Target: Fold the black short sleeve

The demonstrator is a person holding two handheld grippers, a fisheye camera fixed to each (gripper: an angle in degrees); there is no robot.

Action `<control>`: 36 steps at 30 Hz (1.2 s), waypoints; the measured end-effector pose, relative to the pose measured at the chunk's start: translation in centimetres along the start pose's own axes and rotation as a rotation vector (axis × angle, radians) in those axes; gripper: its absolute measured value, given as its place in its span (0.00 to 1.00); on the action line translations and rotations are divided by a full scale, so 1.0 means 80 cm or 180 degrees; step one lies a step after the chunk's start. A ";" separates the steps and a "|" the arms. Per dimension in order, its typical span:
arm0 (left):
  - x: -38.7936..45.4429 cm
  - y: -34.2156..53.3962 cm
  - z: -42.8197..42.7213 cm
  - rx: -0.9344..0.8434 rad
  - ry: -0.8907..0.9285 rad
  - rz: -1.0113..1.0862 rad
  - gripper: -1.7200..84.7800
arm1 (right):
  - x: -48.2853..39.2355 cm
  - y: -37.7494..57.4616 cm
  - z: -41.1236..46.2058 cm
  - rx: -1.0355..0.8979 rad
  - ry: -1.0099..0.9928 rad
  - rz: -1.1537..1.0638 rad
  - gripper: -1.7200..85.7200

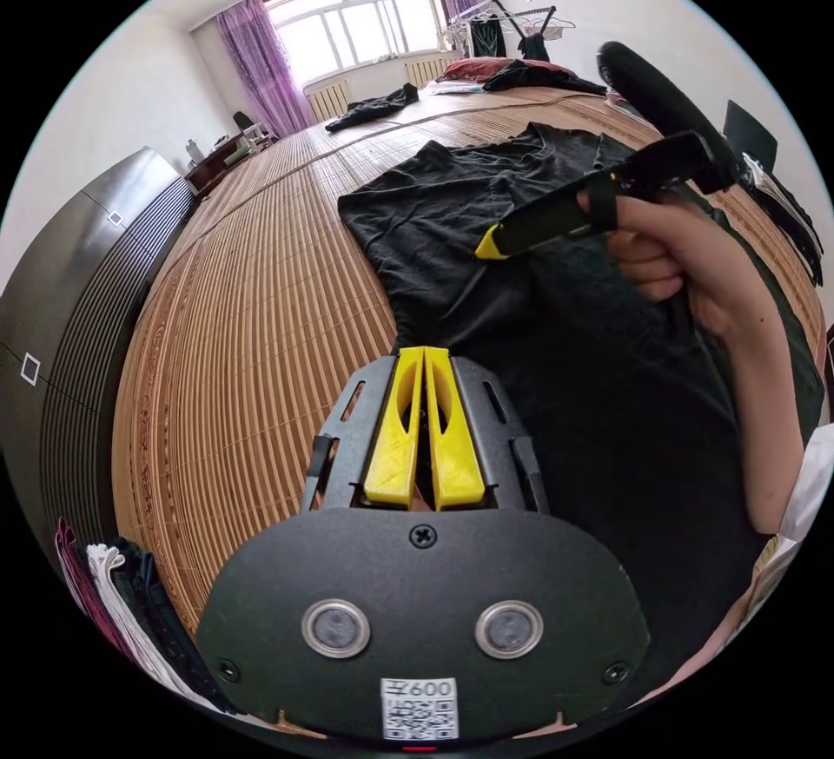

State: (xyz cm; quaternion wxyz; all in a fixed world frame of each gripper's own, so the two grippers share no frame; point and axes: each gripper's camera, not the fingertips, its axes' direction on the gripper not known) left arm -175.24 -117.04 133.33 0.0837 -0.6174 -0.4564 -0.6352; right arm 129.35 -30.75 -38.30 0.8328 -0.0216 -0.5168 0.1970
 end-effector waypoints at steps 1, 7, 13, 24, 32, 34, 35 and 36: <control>0.003 0.003 -0.005 -0.0001 -0.0012 0.0011 0.02 | -0.010 0.006 -0.023 0.0125 0.0337 0.0025 0.01; 0.005 0.018 -0.037 0.0000 0.0021 -0.0003 0.02 | -0.045 0.035 -0.070 0.0262 -0.0737 0.0202 0.01; 0.000 0.026 -0.075 -0.0022 -0.0006 0.0014 0.02 | -0.135 0.070 -0.166 0.0503 0.0535 0.0118 0.01; -0.018 0.068 -0.293 0.0686 -0.1459 0.0001 0.03 | -0.376 0.201 -0.548 0.1196 -0.1554 -0.0910 0.02; -0.173 0.212 -0.512 0.0248 0.1063 -0.0542 0.09 | -0.221 0.486 -0.740 -0.0405 -0.0716 -0.0516 0.20; -0.222 0.239 -0.497 -0.0331 0.1815 -0.0788 0.13 | -0.169 0.561 -0.775 -0.0652 -0.0715 -0.0125 0.23; -0.255 0.259 -0.486 -0.0617 0.2219 -0.1029 0.14 | -0.142 0.607 -0.805 -0.0643 -0.0837 0.0152 0.23; -0.270 0.270 -0.487 -0.0610 0.2385 -0.1100 0.14 | -0.132 0.627 -0.821 -0.0624 -0.0907 0.0238 0.23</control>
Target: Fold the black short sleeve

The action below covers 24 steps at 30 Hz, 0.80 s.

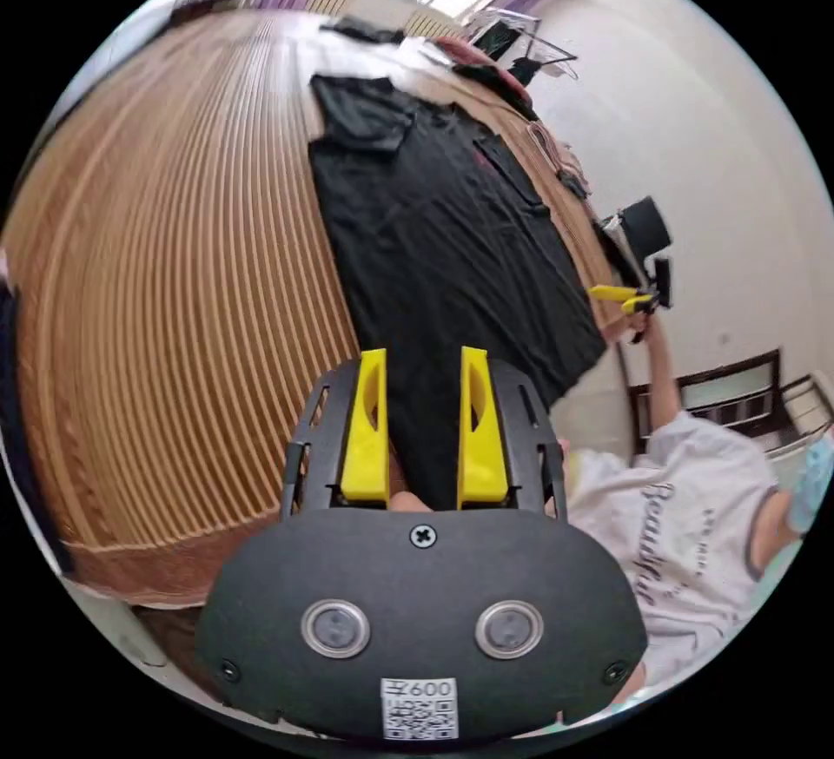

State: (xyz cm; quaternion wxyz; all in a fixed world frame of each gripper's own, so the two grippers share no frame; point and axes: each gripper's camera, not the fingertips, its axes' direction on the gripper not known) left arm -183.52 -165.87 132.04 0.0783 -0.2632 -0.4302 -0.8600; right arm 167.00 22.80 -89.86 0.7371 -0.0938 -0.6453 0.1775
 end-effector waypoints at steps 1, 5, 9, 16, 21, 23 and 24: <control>-0.023 0.014 -0.026 0.0084 0.0263 -0.0101 0.14 | 0.007 0.040 -0.027 0.0067 -0.0076 0.0080 0.21; -0.087 0.043 -0.104 -0.0057 0.0383 -0.0546 0.15 | 0.011 0.129 -0.109 0.0327 0.0012 0.0431 0.19; -0.116 0.061 -0.163 -0.0131 0.0490 -0.0682 0.13 | -0.006 0.165 -0.143 0.0288 0.0186 0.0468 0.17; -0.131 0.072 -0.266 -0.0289 0.0790 -0.0531 0.11 | -0.042 0.211 -0.206 0.0347 0.0011 0.0469 0.13; -0.152 0.082 -0.335 -0.0216 0.1016 -0.0598 0.11 | -0.061 0.228 -0.251 0.0418 -0.0079 0.0507 0.12; -0.163 0.088 -0.369 -0.0106 0.1101 -0.0648 0.10 | -0.065 0.227 -0.271 0.0345 -0.0075 0.0510 0.10; -0.166 0.089 -0.376 -0.0095 0.1123 -0.0680 0.10 | -0.066 0.225 -0.275 0.0301 -0.0067 0.0516 0.10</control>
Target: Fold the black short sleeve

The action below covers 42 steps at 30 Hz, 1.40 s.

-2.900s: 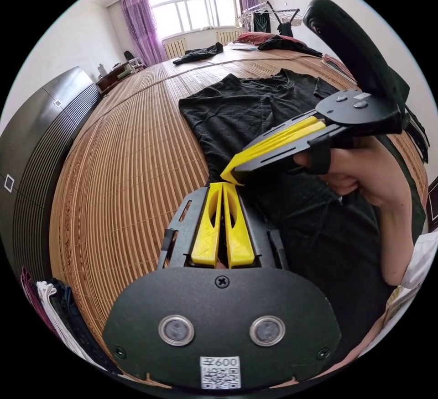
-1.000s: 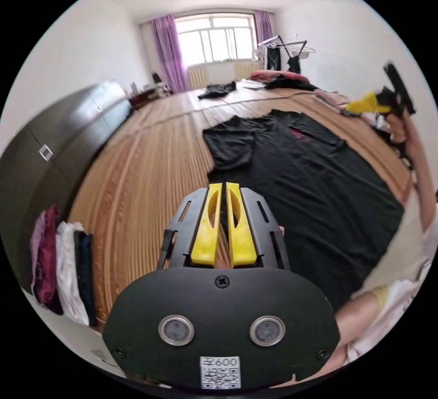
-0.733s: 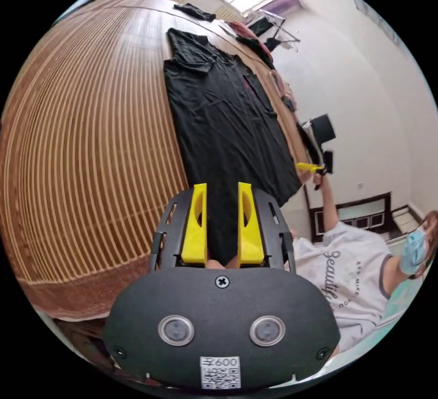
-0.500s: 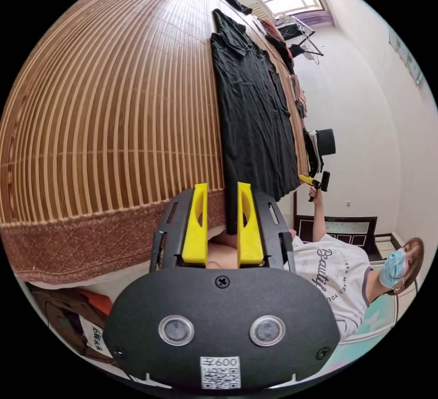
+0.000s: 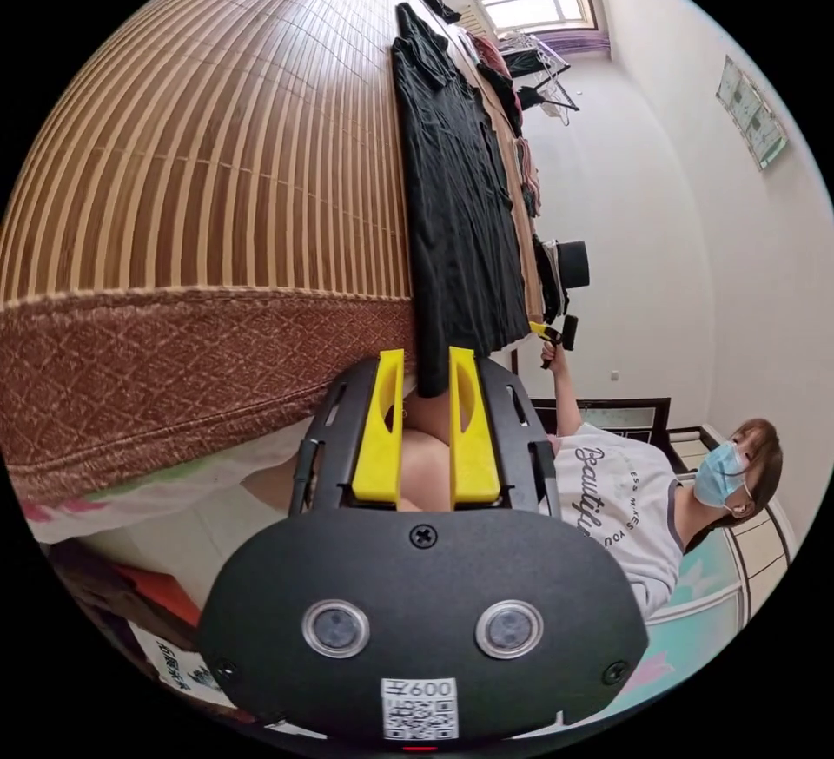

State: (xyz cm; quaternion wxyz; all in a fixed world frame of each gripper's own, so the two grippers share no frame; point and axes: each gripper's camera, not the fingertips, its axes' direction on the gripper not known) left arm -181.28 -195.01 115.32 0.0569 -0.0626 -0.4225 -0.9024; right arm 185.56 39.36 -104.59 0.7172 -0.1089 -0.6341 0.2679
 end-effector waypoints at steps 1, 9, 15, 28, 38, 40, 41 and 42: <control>0.001 -0.001 -0.013 0.0007 0.0050 -0.0046 0.10 | -0.004 -0.005 -0.007 -0.0087 -0.0025 -0.0015 0.09; 0.008 0.001 -0.098 0.0030 0.0082 -0.0147 0.06 | -0.001 -0.029 -0.051 -0.0533 -0.0532 0.0185 0.09; 0.013 0.017 -0.154 0.0198 0.0214 -0.0073 0.05 | -0.017 -0.022 -0.089 -0.0590 -0.0502 0.0057 0.08; 0.027 0.035 -0.231 0.0156 0.0240 0.0056 0.05 | -0.038 -0.018 -0.122 -0.0801 -0.0801 0.0130 0.01; 0.008 0.056 -0.244 -0.0032 0.0274 0.0000 0.09 | -0.042 -0.002 -0.147 -0.0630 -0.0893 0.0190 0.01; 0.003 0.060 -0.244 -0.0009 0.0317 -0.0018 0.10 | -0.043 -0.001 -0.147 -0.0623 -0.0903 0.0220 0.01; 0.002 0.061 -0.242 -0.0011 0.0290 -0.0020 0.10 | -0.043 -0.001 -0.147 -0.0613 -0.0910 0.0241 0.01; 0.001 0.061 -0.240 -0.0017 0.0285 -0.0012 0.10 | -0.044 0.000 -0.147 -0.0605 -0.0909 0.0239 0.01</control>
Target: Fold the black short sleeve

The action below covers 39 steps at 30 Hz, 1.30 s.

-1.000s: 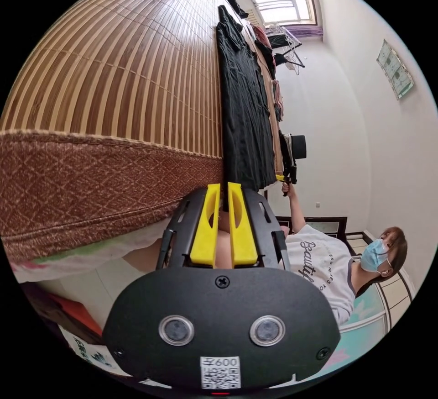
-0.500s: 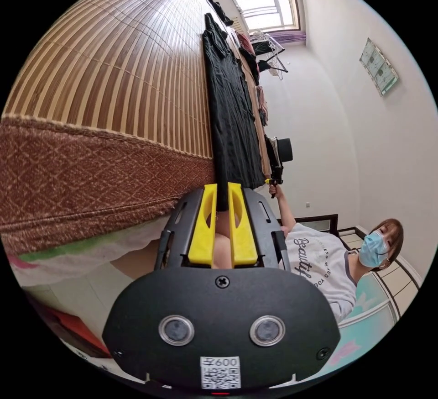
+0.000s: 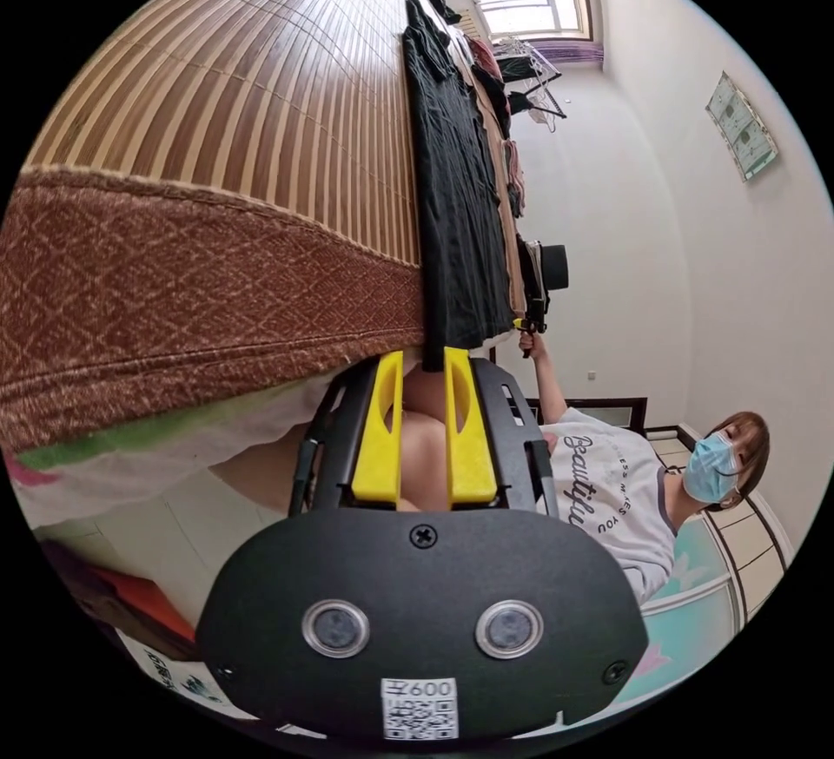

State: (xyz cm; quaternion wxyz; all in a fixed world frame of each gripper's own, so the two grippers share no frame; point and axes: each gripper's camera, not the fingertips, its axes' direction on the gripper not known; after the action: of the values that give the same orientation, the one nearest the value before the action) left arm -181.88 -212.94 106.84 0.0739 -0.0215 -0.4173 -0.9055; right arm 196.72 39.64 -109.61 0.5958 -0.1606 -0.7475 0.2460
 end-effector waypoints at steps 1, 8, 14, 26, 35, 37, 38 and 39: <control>-0.002 0.001 0.003 -0.0015 0.0004 0.0005 0.10 | -0.002 0.001 0.002 0.0008 0.0007 -0.0013 0.01; -0.018 0.022 0.022 -0.0021 0.0085 0.0100 0.07 | -0.005 0.009 0.015 0.0104 -0.0043 -0.0034 0.01; -0.041 0.040 0.054 0.0066 -0.0005 0.0054 0.05 | -0.010 0.015 0.036 0.0124 0.0003 -0.0053 0.01; -0.094 0.124 0.095 0.0255 -0.0158 0.0076 0.03 | -0.028 0.038 0.076 0.0208 0.0513 0.0119 0.01; -0.160 0.194 0.202 0.0457 -0.0418 0.0123 0.03 | -0.027 0.045 0.124 0.0291 0.0661 0.0403 0.01; -0.181 0.221 0.227 0.0648 -0.0346 0.0207 0.03 | -0.035 0.045 0.135 0.0287 0.0801 0.0458 0.01; -0.195 0.242 0.240 0.0803 -0.0275 0.0268 0.03 | -0.038 0.046 0.142 0.0282 0.0867 0.0496 0.01; -0.204 0.253 0.248 0.0884 -0.0218 0.0277 0.03 | -0.039 0.046 0.145 0.0281 0.0884 0.0517 0.01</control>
State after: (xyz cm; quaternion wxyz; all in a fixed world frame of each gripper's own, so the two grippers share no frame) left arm -163.16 -208.97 133.36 0.1010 -0.0601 -0.5394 -0.8338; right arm 186.04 39.02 -116.16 0.6780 -0.2266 -0.6310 0.3015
